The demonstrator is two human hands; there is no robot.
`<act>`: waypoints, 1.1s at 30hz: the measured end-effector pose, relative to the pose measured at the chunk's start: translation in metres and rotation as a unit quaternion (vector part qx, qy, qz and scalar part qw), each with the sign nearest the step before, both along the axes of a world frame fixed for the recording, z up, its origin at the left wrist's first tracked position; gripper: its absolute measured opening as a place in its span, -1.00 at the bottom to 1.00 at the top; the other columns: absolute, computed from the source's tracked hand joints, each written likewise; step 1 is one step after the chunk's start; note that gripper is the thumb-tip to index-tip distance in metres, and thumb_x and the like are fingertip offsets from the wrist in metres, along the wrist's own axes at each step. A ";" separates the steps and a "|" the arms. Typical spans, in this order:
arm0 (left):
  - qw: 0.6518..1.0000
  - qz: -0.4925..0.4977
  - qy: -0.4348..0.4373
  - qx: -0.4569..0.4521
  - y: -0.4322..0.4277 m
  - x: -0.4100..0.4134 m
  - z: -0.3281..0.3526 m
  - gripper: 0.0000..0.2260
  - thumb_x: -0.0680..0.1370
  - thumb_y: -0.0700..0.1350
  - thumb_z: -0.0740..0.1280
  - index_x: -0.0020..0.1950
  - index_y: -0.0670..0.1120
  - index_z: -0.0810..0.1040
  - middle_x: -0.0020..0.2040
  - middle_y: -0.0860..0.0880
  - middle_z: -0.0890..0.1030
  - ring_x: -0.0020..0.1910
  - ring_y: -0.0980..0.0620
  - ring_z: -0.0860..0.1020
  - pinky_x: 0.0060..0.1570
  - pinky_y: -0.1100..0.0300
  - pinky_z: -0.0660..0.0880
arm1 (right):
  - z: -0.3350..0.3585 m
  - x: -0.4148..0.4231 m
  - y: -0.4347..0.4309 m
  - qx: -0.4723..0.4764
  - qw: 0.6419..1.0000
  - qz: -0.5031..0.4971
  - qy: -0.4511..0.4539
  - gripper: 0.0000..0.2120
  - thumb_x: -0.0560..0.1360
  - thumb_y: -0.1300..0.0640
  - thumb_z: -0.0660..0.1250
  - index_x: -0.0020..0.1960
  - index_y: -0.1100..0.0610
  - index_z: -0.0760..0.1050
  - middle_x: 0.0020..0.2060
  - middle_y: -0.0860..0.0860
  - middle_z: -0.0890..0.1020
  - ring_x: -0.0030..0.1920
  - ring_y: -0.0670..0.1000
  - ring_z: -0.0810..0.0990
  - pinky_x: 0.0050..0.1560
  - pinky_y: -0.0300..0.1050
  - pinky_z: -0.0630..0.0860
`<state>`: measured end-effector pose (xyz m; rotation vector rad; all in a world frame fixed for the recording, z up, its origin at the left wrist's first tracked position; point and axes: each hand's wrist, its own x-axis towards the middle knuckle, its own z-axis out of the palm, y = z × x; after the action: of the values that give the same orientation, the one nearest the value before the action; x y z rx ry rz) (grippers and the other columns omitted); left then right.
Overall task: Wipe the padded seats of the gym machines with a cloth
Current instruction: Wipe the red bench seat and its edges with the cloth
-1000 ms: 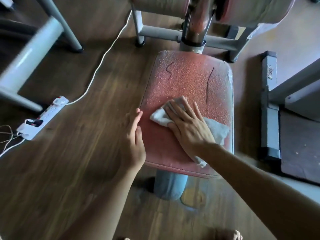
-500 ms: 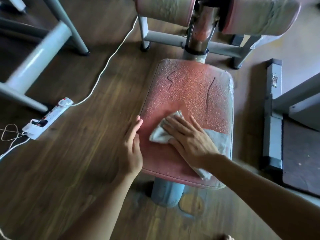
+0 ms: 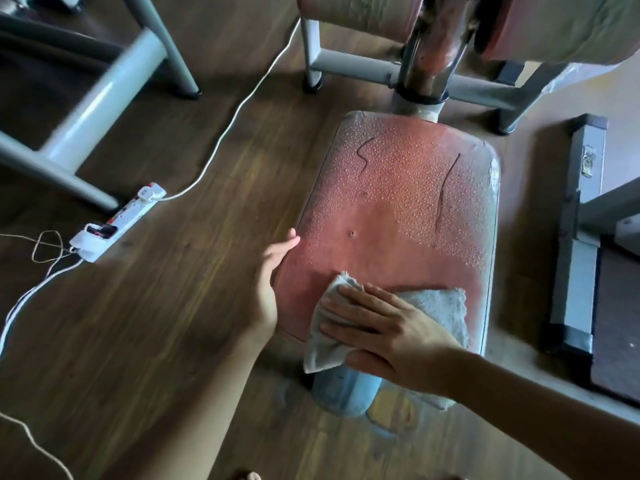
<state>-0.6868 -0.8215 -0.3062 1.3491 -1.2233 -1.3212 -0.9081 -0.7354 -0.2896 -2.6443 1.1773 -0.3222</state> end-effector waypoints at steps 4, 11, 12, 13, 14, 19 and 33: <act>0.998 0.000 0.057 0.042 -0.006 0.009 0.005 -0.56 0.69 -0.06 -0.01 0.30 -0.20 0.59 0.29 -0.08 0.64 0.37 0.05 0.53 0.50 0.06 0.30 | -0.001 0.015 -0.028 -0.011 1.000 -0.019 0.020 -0.56 0.70 -0.12 0.10 0.56 -0.07 0.31 0.57 -0.06 0.27 0.60 0.02 0.16 0.59 0.16 0.09; 0.988 0.131 0.046 0.070 -0.020 0.003 0.019 -0.56 0.71 0.13 -0.01 0.38 0.02 0.55 0.40 -0.06 0.54 0.43 0.04 0.45 0.51 -0.08 0.28 | 0.005 0.060 -0.136 0.019 0.967 -0.254 0.021 -0.53 0.67 -0.14 0.05 0.53 -0.07 0.36 0.54 -0.06 0.34 0.58 0.01 0.18 0.59 0.18 -0.05; 0.989 0.136 0.023 0.061 -0.021 0.003 0.020 -0.55 0.71 0.09 -0.02 0.41 -0.02 0.52 0.42 -0.04 0.52 0.44 0.07 0.43 0.52 -0.04 0.28 | 0.005 0.062 -0.143 0.017 0.961 -0.276 0.010 -0.55 0.67 -0.13 0.07 0.50 -0.04 0.40 0.52 -0.06 0.37 0.57 0.01 0.19 0.59 0.17 -0.02; 0.989 0.138 0.005 0.051 -0.022 0.005 0.020 -0.55 0.70 0.09 -0.02 0.43 -0.03 0.50 0.43 -0.02 0.50 0.45 0.09 0.42 0.52 -0.03 0.27 | 0.004 0.064 -0.143 0.017 0.958 -0.287 0.000 -0.56 0.67 -0.12 0.08 0.50 -0.03 0.41 0.52 -0.05 0.37 0.58 0.01 0.18 0.59 0.16 0.00; 0.989 0.141 -0.002 0.045 -0.023 0.007 0.020 -0.53 0.68 0.12 0.00 0.43 -0.03 0.50 0.43 -0.01 0.50 0.45 0.10 0.41 0.52 -0.01 0.27 | 0.002 0.064 -0.138 0.019 0.958 -0.285 -0.009 -0.56 0.68 -0.11 0.08 0.50 -0.03 0.40 0.53 -0.05 0.35 0.59 0.01 0.16 0.60 0.14 0.00; 0.983 0.150 0.037 0.094 -0.026 0.008 0.022 -0.56 0.72 0.09 -0.01 0.33 -0.06 0.57 0.34 -0.02 0.59 0.33 0.20 0.49 0.55 0.14 0.17 | 0.004 0.046 -0.061 0.041 0.990 -0.134 -0.013 -0.56 0.69 -0.09 0.10 0.55 -0.09 0.31 0.58 -0.05 0.26 0.61 0.02 0.11 0.60 0.12 0.06; 0.879 -0.110 -0.450 -0.116 -0.019 -0.047 0.004 -0.36 0.62 0.16 -0.02 0.61 -0.19 0.20 0.62 -0.15 0.16 0.62 -0.15 0.11 0.58 -0.09 0.04 | 0.007 -0.040 0.026 0.044 0.964 -0.261 0.022 -0.52 0.69 -0.13 0.02 0.60 -0.13 0.19 0.61 -0.17 0.15 0.62 -0.05 0.06 0.60 0.10 0.01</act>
<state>-0.7335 -0.8402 -0.3023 1.7388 -2.1284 -0.6063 -0.9476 -0.7096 -0.2822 -2.2361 1.8491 -0.2888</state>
